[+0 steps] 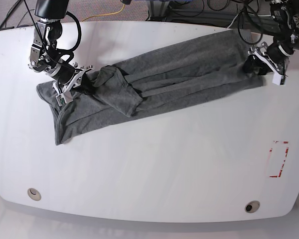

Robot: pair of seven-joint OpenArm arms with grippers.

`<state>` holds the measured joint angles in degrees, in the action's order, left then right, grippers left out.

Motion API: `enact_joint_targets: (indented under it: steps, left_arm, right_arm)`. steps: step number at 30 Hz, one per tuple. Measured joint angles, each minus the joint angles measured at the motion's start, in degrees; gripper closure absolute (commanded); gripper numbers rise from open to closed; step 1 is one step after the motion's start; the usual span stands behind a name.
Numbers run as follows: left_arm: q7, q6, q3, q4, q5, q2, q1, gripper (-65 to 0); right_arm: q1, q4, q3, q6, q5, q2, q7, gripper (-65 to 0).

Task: Layout the t-shirt on the table in an organized manner, then fold the t-shirt properly
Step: 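Adjust the grip on the strip end with the left gripper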

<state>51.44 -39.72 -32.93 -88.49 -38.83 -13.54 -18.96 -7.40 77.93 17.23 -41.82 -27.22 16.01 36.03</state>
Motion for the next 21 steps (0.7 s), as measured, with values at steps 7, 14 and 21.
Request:
enact_joint_targets:
  steps: [7,14,21]
  left_arm:
    - [-0.2,0.0,1.6,-0.2,-2.4,-0.2,-1.4,-33.8]
    - [-0.3,-0.2,1.3,-0.2,-6.3,-0.3,-3.9,-33.9]
    - [-0.1,-0.2,1.3,-0.2,-7.6,-0.4,-4.2,-33.9]
  right_arm:
    - [0.0,0.0,0.0,0.0,0.0,0.0,0.0,-0.5]
    - [0.0,0.0,0.0,0.0,0.0,0.0,0.0,-0.5]
    - [0.0,0.0,0.0,0.0,0.0,0.0,0.0,-0.5]
